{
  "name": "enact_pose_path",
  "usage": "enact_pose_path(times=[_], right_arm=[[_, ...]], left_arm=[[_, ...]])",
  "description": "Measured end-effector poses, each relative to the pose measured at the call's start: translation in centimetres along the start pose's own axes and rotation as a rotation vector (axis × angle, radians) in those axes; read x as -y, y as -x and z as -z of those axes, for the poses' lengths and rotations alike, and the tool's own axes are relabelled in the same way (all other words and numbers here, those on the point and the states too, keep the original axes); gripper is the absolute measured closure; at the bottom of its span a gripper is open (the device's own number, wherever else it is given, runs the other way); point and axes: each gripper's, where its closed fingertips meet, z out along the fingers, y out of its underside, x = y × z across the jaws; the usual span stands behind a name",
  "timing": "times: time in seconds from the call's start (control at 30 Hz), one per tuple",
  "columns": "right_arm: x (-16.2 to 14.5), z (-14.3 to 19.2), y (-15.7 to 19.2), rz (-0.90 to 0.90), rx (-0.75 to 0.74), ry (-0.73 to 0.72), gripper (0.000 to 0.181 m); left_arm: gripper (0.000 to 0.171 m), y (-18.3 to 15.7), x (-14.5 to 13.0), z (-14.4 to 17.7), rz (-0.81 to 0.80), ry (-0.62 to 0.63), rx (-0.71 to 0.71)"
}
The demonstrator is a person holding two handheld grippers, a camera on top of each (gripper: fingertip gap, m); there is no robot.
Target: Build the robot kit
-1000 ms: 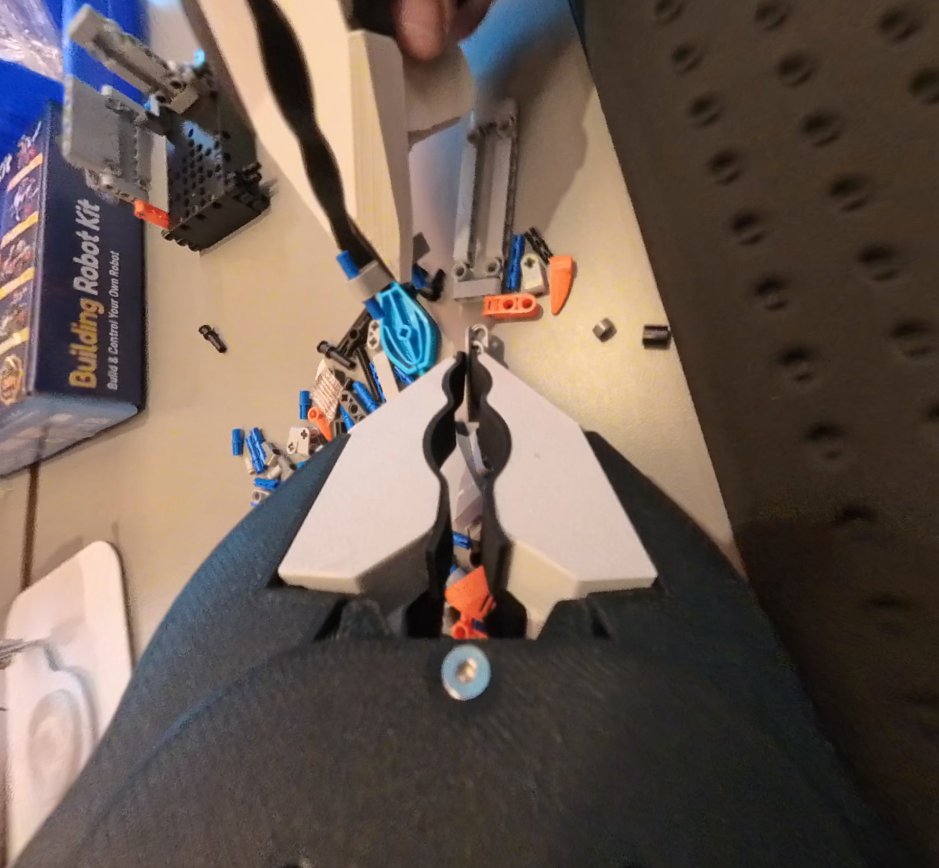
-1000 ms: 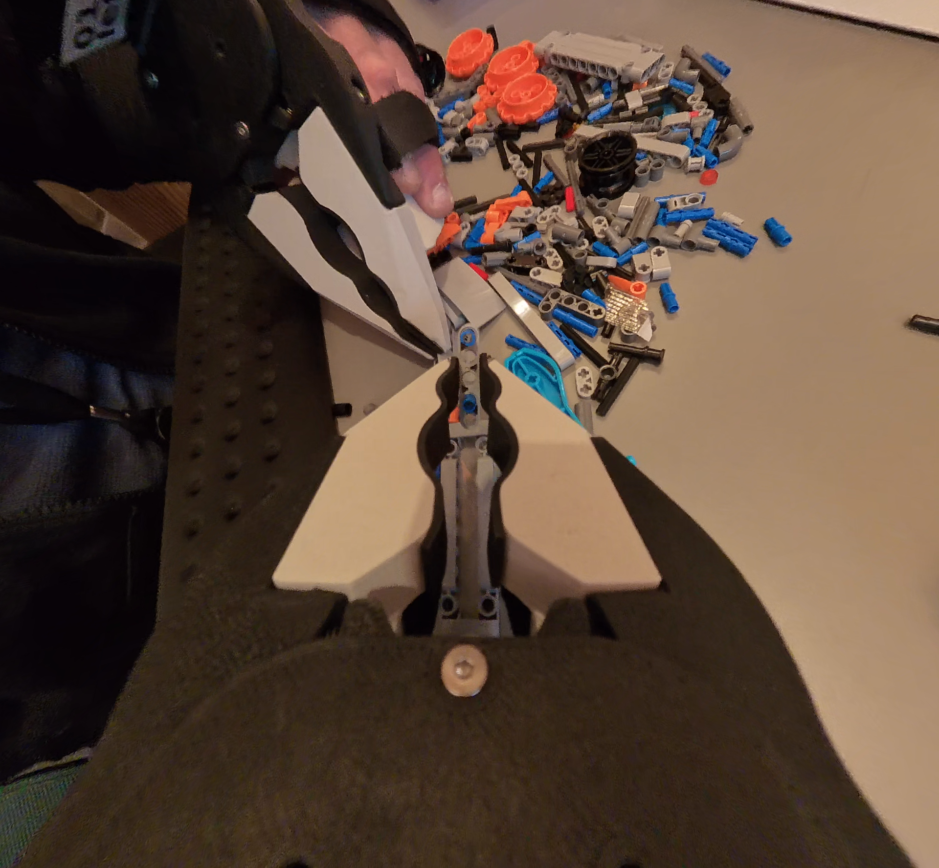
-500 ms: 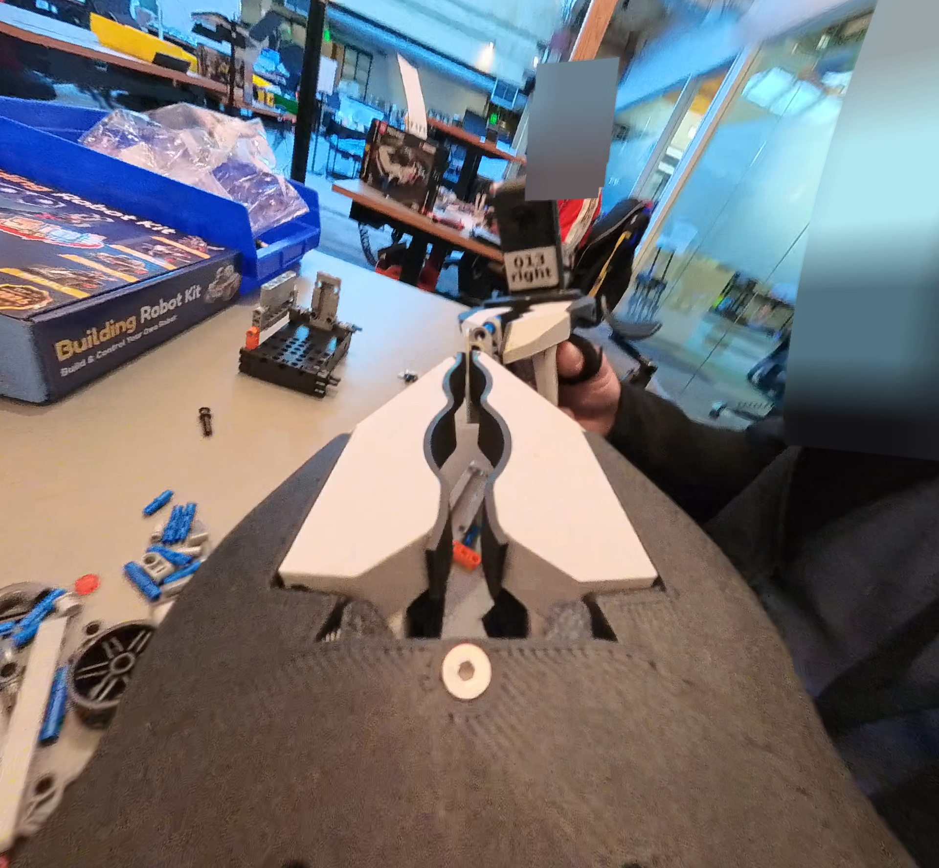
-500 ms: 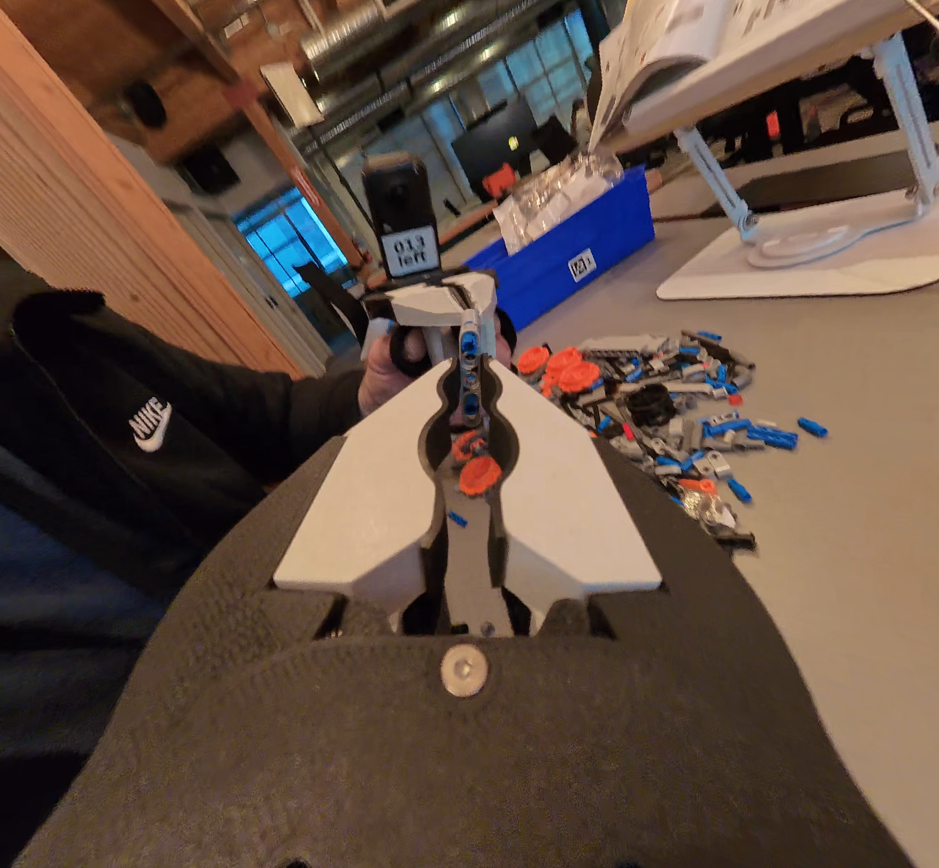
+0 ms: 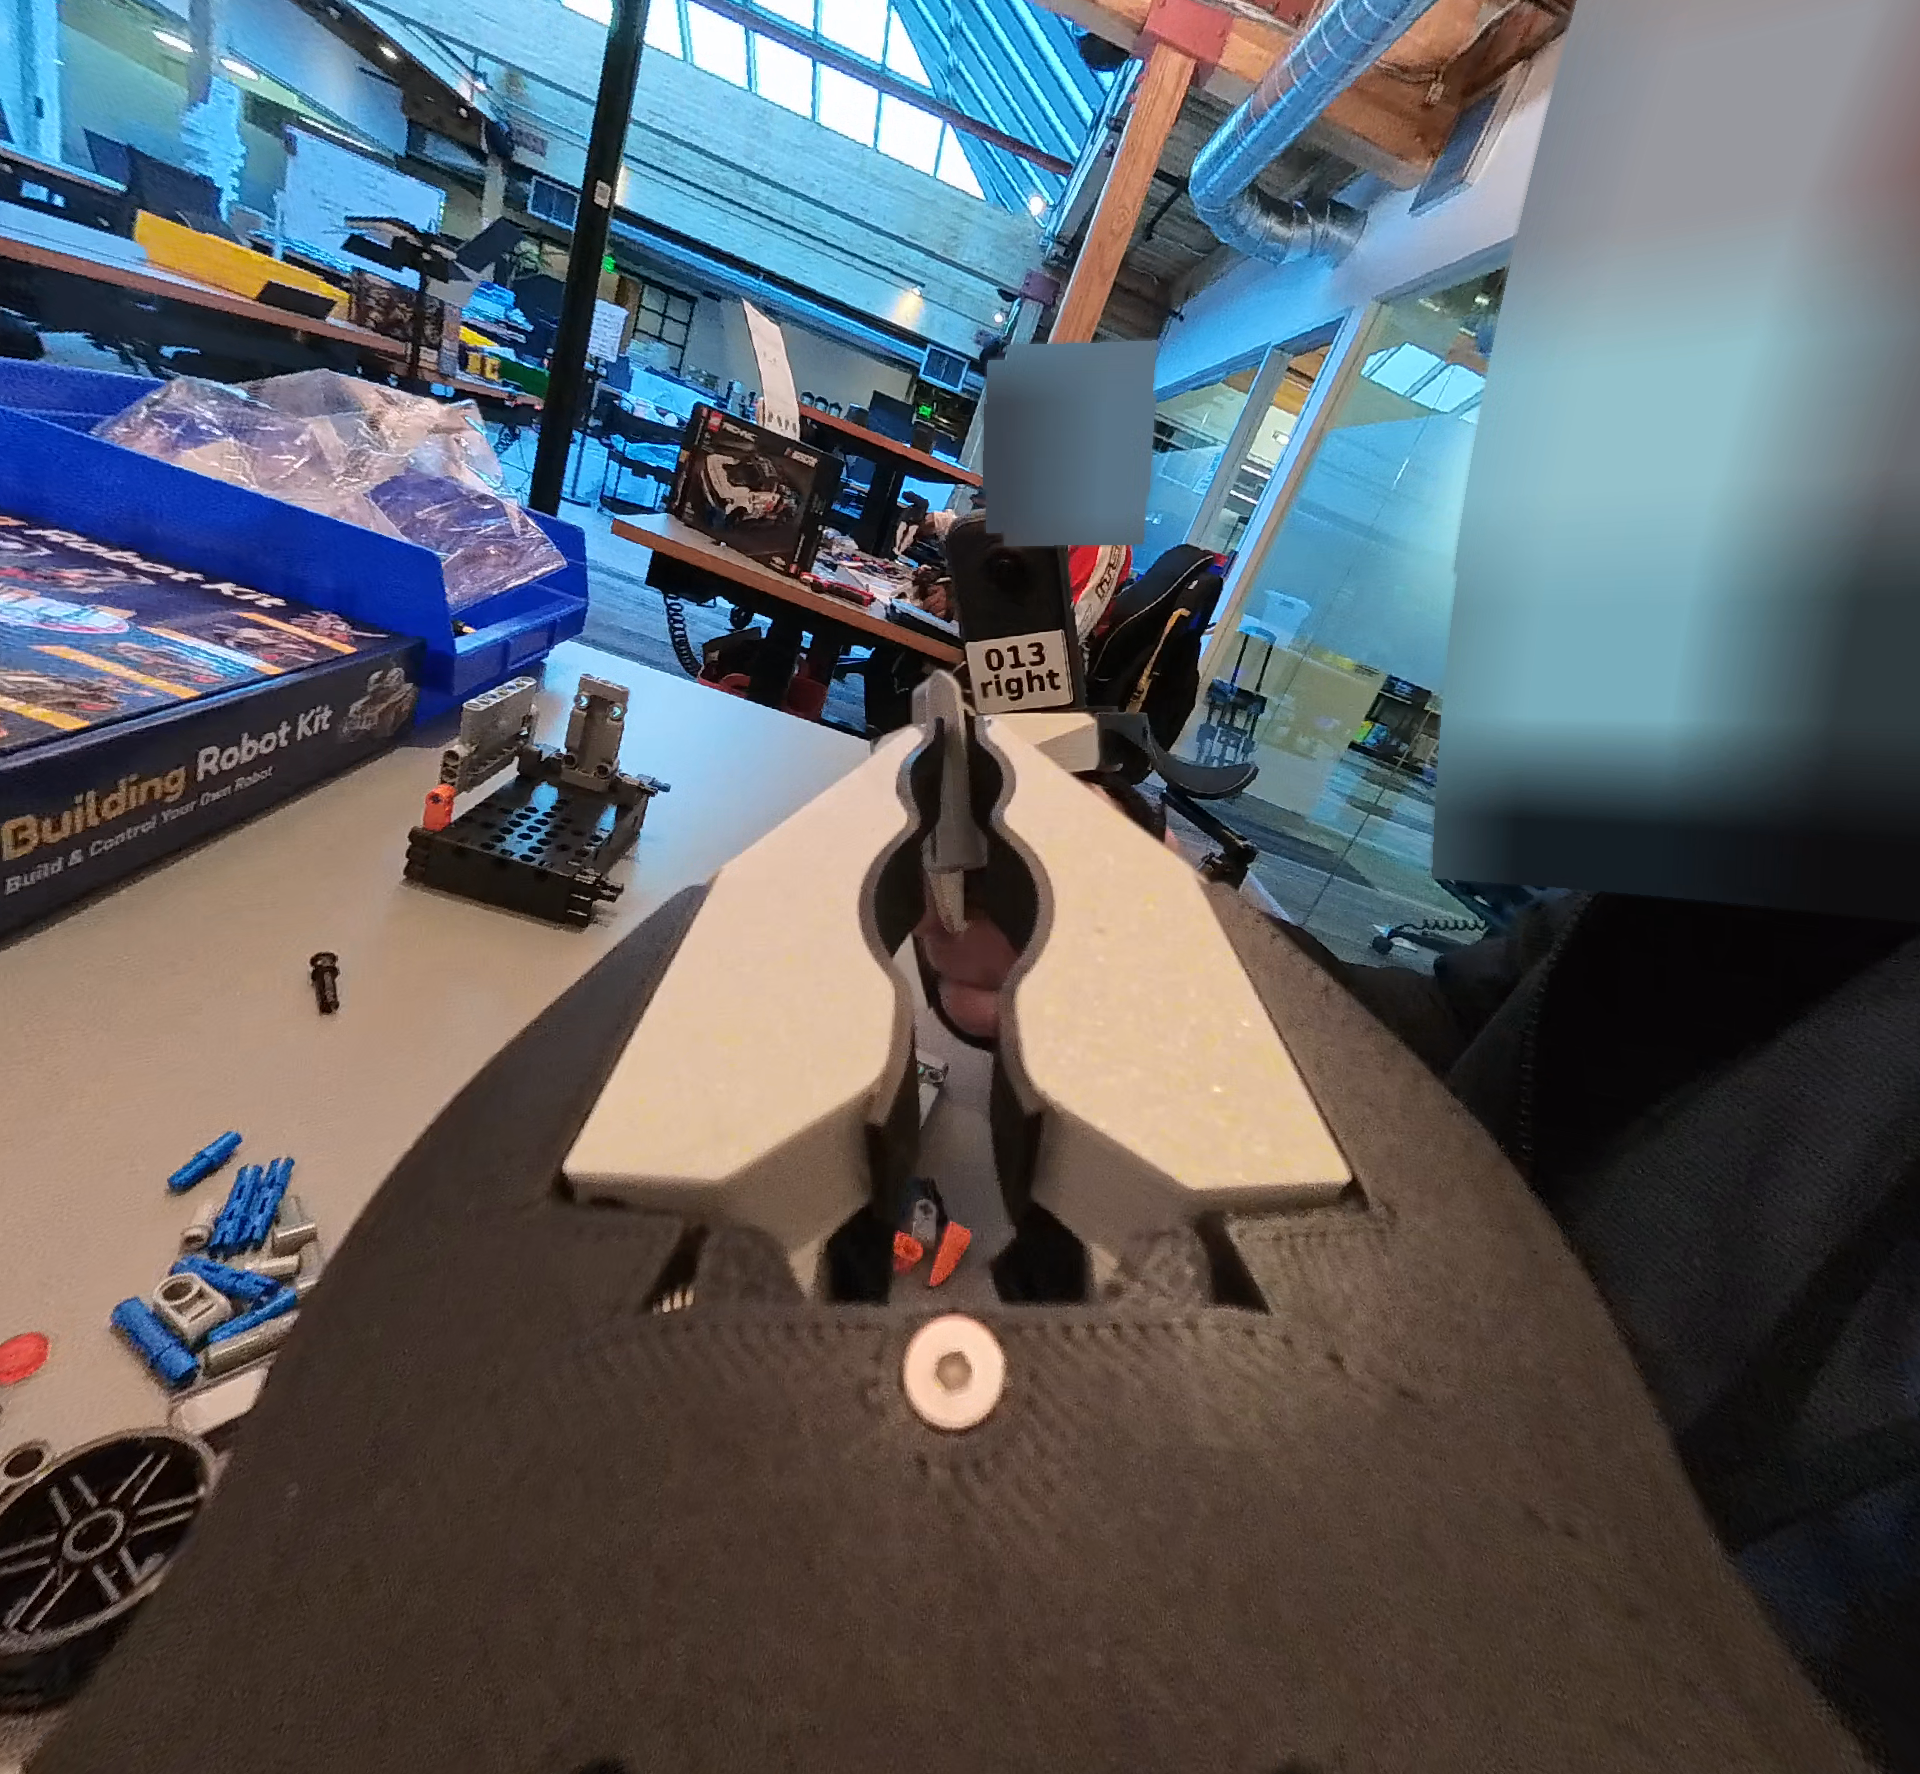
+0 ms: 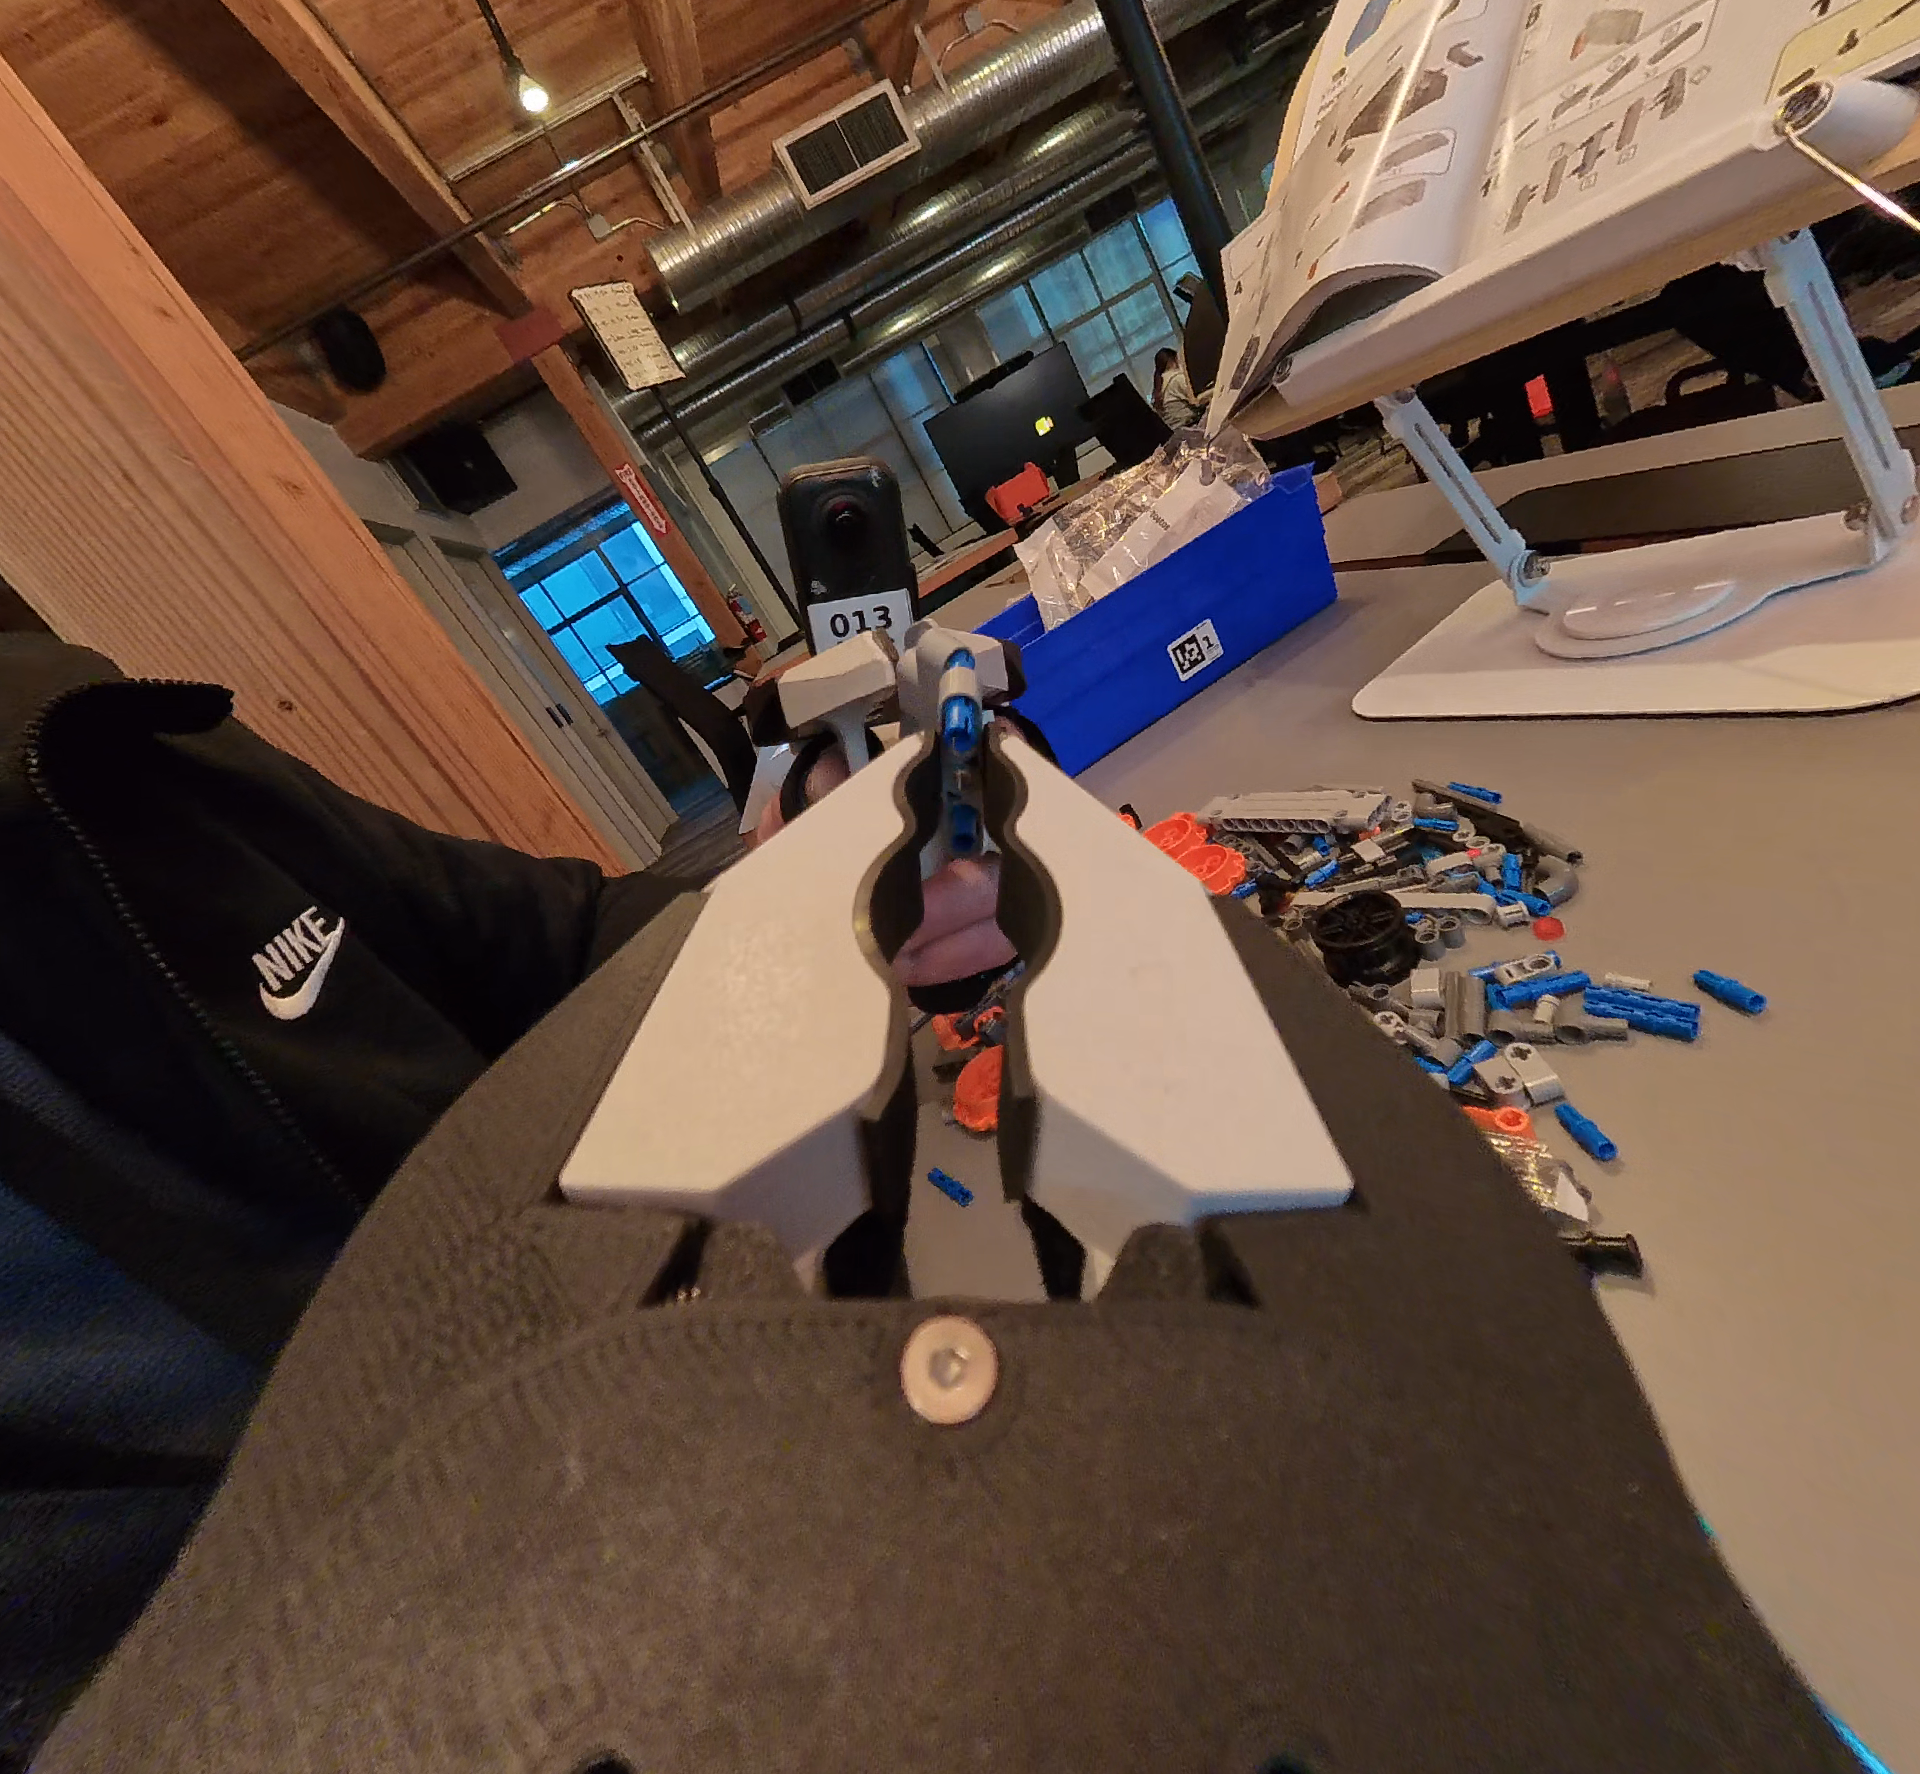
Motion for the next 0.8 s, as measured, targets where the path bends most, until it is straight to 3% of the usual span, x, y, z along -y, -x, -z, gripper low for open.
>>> enact_pose_path(times=[0.47,0.8], right_arm=[[0.19,-0.1,0.08,0.032,-0.012,-0.009,0.177],[0.21,-0.33,0.52,0.04,0.003,-0.016,0.177]], left_arm=[[0.164,-0.28,-0.18,-0.23,-0.011,0.012,-0.019],[0.171,0.22,0.64,0.3,0.047,-0.038,-0.024]])
